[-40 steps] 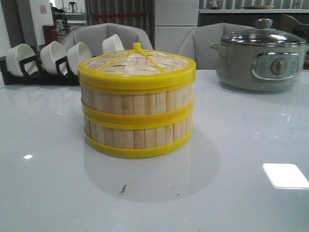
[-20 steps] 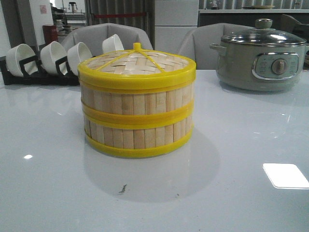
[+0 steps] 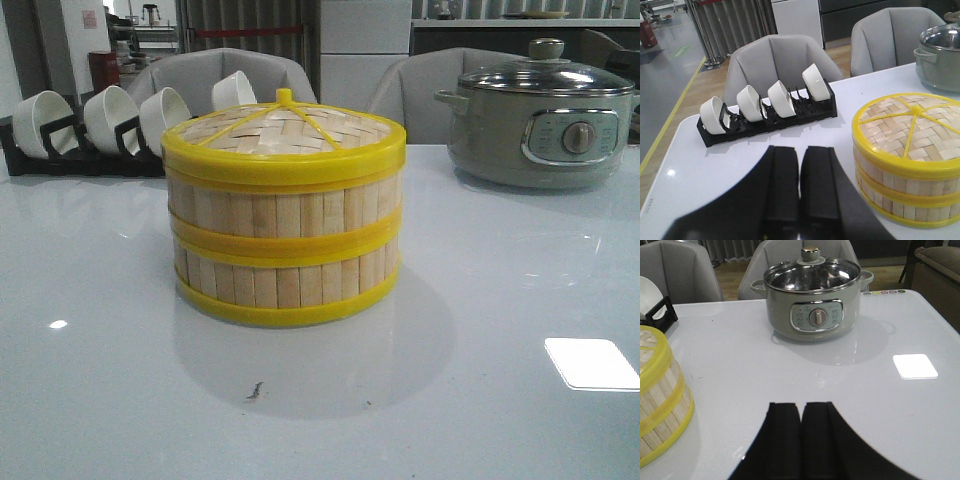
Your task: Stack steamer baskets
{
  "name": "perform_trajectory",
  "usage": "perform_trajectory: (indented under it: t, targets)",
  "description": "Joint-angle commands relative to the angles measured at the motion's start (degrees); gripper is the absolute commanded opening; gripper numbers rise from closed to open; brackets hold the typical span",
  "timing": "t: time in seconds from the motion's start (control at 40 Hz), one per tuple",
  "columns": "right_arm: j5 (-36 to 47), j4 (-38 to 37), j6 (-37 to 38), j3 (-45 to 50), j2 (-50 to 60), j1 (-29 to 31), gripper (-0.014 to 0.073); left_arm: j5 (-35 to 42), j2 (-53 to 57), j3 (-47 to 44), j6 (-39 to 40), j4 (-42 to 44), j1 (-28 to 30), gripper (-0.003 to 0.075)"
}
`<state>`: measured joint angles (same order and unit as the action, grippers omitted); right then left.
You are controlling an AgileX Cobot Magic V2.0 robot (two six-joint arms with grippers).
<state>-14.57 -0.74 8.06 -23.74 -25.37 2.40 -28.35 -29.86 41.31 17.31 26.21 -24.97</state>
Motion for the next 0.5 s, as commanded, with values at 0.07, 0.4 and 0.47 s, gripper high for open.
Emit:
perform_trajectory:
  t: [0.07,0.4,0.47]
  targets:
    - [5.05,-0.41,-0.65,-1.56,-0.18,0.42,0.0048,6.13,-0.62,1.53,2.4,-4.34,0.0,0.0087]
    - [5.05,-0.41,-0.65,-1.56,-0.18,0.42,0.0048,14.72,5.72,-8.19,-4.85,-30.27,16.6,0.0087]
    - [5.05,-0.41,-0.65,-1.56,-0.18,0.42,0.0048,17.25,9.43,-12.06,-6.12,-31.3,18.77,0.0087]
